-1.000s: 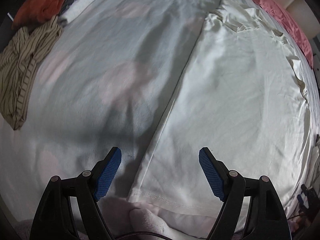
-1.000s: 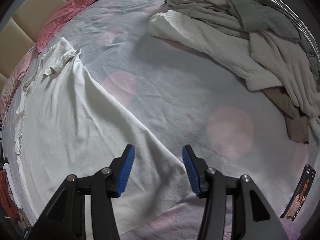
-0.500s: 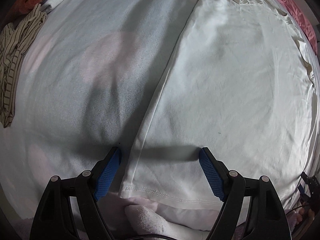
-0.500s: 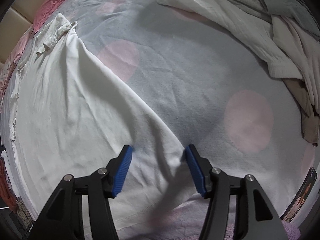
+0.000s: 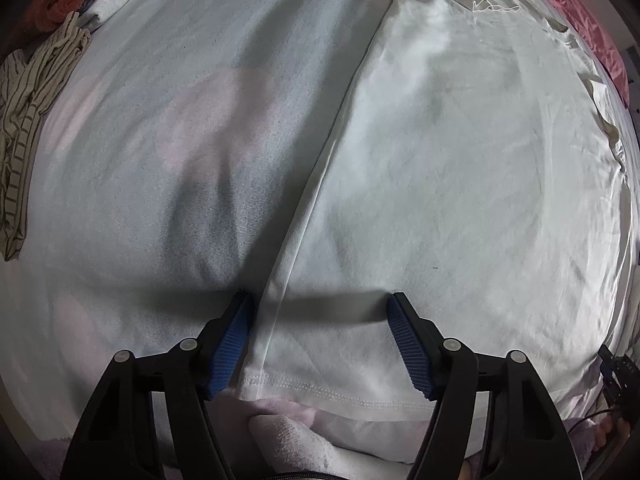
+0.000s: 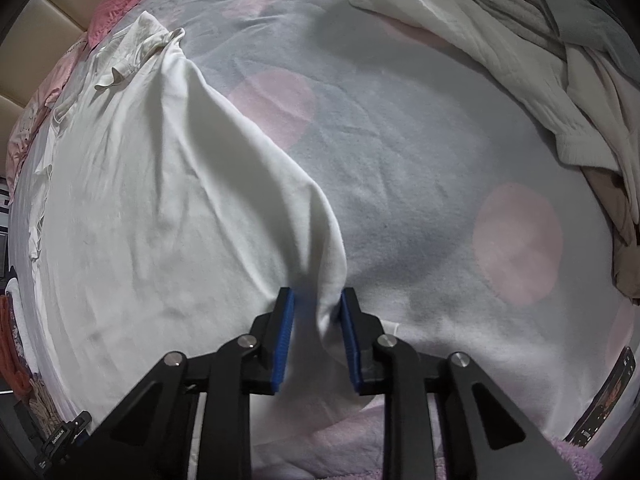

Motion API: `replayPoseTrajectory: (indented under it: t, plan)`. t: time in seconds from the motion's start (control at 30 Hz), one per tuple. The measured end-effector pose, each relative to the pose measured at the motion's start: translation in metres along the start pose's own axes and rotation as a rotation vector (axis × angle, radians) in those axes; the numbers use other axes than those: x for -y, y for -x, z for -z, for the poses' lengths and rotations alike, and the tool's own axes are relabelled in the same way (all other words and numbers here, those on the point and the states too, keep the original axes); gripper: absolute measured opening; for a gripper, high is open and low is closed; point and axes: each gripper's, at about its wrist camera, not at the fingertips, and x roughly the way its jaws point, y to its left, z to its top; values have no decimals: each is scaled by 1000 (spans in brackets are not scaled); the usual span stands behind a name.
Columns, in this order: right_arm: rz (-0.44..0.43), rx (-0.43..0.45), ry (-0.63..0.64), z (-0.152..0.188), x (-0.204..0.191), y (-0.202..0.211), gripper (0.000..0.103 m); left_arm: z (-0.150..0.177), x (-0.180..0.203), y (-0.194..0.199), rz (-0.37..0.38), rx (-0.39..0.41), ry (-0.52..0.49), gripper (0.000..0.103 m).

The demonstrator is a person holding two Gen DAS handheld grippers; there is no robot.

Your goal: Fold clothes

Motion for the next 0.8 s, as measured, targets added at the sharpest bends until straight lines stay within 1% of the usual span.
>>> replayPoseTrajectory:
  t: [0.07,0.1,0.13,0.17,0.2,0.27,0.33,0.43,0.6,0.63,0.73,0.8]
  plan:
    - [-7,4,9,1,-1,2,15,2,0,4,20,17,-3,53]
    - [-9,7,13,2,-2,3,14,3,0,6,29,26,-4,50]
    - [-15,11,17,3,-3,4,12,4,0,8,39,34,-5,45]
    - [-20,15,21,4,-3,6,11,5,0,10,49,43,-6,38]
    - [-25,20,21,4,-3,8,10,6,0,13,59,51,-8,35]
    - [-40,33,19,6,-3,11,9,8,-1,17,78,68,-10,19]
    - [-60,47,17,6,-2,16,8,10,-1,21,98,85,-13,12]
    - [-82,74,9,7,-1,23,7,13,-1,27,127,111,-16,8]
    - [-116,135,-9,6,5,36,6,18,-1,38,176,153,-23,6]
    - [-124,147,-13,6,6,38,6,16,-2,42,190,171,-25,6]
    - [-147,177,-17,-2,8,42,6,-5,4,61,241,237,-33,6]
    - [-162,199,-19,-2,3,43,6,-16,7,70,265,283,-38,6]
